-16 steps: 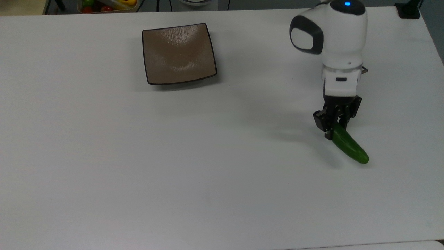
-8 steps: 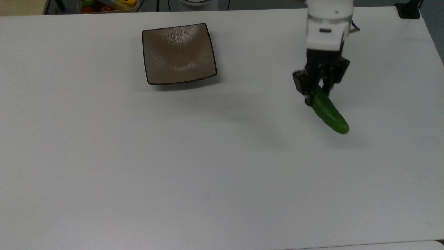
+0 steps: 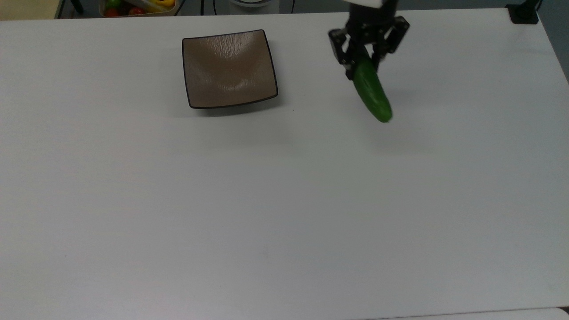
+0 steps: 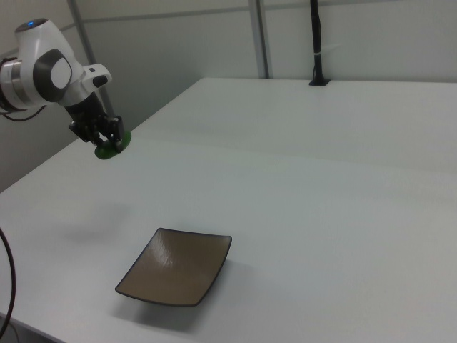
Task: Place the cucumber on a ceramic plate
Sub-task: 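Lift the held cucumber and carry it toward the brown plate, then lower the cucumber onto the plate and open the gripper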
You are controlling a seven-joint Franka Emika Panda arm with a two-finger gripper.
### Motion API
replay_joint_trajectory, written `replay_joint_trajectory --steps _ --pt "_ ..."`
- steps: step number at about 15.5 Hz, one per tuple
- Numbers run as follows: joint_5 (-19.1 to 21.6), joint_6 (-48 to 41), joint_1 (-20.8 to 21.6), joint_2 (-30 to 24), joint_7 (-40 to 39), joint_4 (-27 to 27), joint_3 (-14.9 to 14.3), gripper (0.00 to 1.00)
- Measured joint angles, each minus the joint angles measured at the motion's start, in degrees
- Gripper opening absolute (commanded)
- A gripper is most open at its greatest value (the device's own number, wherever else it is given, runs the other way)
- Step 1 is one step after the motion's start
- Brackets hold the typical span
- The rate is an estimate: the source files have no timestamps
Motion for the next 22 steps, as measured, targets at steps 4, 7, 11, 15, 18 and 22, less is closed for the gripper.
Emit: replay_joint_trajectory --steps 4,7,11,15,18,22 --pt "0.01 -8.85 -3.22 -5.41 -1.21 -3.57 0.01 0.02" --pt "0.01 -12.15 -5.65 -8.70 -1.48 -7.02 0.01 0.03" --pt "0.01 -12.24 -8.74 -11.85 -1.78 -12.98 0.01 0.05" --pt "0.01 -12.24 -12.25 -14.18 -2.20 -18.45 0.01 0.05" --pt "0.01 -11.65 -14.33 -14.39 -3.52 -21.64 0.01 0.05" --pt "0.01 -7.55 -16.68 -14.39 -3.93 -25.66 -0.02 0.07"
